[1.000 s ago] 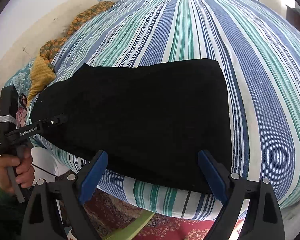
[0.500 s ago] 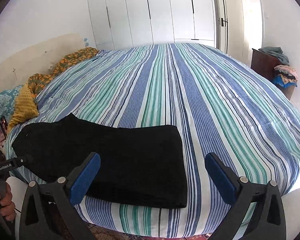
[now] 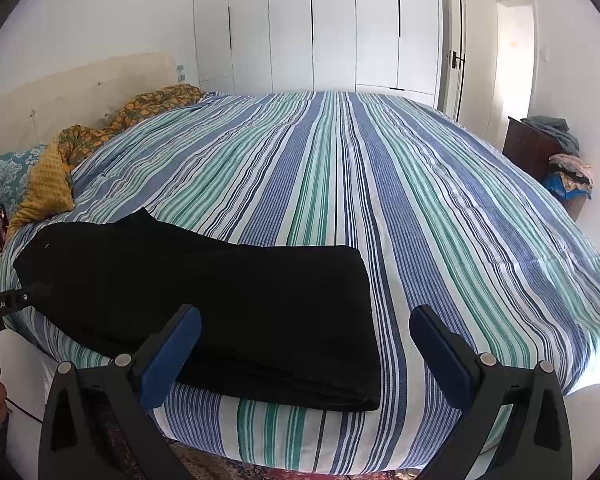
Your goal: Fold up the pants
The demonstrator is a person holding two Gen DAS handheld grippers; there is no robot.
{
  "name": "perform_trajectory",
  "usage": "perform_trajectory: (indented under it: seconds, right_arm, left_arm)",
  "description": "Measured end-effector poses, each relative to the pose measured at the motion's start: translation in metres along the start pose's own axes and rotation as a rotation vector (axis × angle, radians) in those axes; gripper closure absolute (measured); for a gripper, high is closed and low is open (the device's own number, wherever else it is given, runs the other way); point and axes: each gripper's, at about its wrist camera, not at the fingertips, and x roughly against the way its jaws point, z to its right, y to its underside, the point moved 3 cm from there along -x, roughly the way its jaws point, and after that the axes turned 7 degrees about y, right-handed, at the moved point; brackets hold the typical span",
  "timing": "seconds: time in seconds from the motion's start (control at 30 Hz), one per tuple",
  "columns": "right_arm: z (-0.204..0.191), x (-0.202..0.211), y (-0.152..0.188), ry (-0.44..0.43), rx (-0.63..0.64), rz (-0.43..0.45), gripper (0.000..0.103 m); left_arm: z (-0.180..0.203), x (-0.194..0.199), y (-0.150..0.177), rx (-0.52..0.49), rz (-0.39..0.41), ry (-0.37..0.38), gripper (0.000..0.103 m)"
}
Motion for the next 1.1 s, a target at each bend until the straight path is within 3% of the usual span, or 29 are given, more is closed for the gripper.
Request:
perform_trajectory:
  seconds: [0.17,0.23,0.33,0.5,0.6,0.87,0.93,1.1]
  right_arm:
    - [0.004,0.021,-0.014,-0.035,-0.041,0.067,0.000]
    - [0.005,0.035,-0.022,-0.049,-0.048,0.120,0.000]
    - [0.004,0.047,-0.029,-0.025,-0.026,0.171,0.000]
    - [-0.008,0.029,-0.019,0.003,0.030,0.094,0.000]
    - [-0.016,0.019,-0.007,0.013,0.062,0.057,0.000]
    - [-0.027,0.005,0.005,0.011,0.100,0.003,0.000]
    - [-0.029,0.003,0.009,0.007,0.115,-0.007,0.000]
    - [-0.026,0.002,0.012,-0.001,0.102,-0.012,0.000]
  left_arm:
    - [0.014,0.035,-0.020,-0.057,0.058,-0.031,0.011]
    - [0.024,0.051,-0.034,-0.064,0.114,0.013,0.006]
    - [0.033,0.054,-0.048,-0.060,0.137,0.060,0.005]
    - [0.023,0.028,-0.031,-0.046,0.134,0.074,0.006]
    - [0.018,0.010,-0.022,-0.025,0.035,0.093,0.006]
    - [0.030,0.004,-0.013,-0.121,0.069,0.057,0.006]
    - [0.029,-0.002,-0.011,-0.114,0.039,0.051,0.006]
    - [0.033,-0.001,-0.009,-0.127,0.050,0.053,0.006]
